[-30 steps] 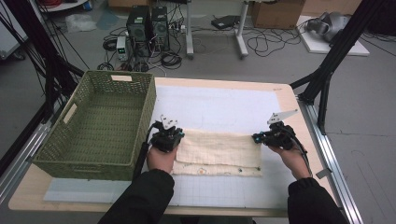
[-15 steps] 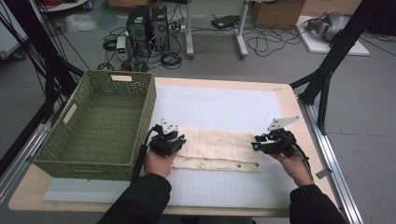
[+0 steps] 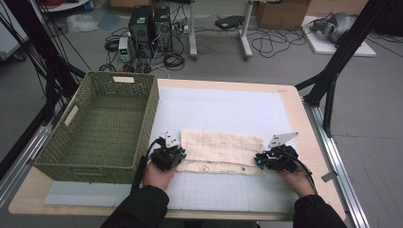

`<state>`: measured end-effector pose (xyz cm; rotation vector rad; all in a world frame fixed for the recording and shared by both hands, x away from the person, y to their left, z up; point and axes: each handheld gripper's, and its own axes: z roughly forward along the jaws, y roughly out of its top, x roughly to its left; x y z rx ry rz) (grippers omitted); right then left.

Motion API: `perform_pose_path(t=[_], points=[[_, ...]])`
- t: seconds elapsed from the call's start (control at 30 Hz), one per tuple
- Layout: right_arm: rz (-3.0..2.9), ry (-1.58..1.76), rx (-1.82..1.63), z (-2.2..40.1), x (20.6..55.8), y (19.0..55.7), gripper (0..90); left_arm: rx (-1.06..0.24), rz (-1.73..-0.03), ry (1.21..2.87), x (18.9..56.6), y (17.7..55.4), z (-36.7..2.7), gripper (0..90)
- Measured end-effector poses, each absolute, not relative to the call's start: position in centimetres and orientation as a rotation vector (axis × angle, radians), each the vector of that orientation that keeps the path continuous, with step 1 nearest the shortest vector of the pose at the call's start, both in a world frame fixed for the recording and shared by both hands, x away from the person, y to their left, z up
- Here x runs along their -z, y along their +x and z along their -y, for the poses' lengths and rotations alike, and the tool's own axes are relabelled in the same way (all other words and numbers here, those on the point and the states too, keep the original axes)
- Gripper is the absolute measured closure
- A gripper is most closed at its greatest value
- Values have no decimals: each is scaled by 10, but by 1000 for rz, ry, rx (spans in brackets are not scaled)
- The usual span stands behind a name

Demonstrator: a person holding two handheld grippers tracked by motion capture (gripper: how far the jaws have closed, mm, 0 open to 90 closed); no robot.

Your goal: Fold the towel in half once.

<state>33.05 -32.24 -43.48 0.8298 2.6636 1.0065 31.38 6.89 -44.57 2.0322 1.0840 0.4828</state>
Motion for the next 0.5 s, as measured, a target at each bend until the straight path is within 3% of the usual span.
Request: perform_pose_path(t=[0.1,0.5], points=[[-2672,823,-1006,322,433,332,874,-483,-1089,2016,444,314,-70,864],[-2604,847,-1101,330,415,333,878,-477,-1122,1916,436,313,-74,852]])
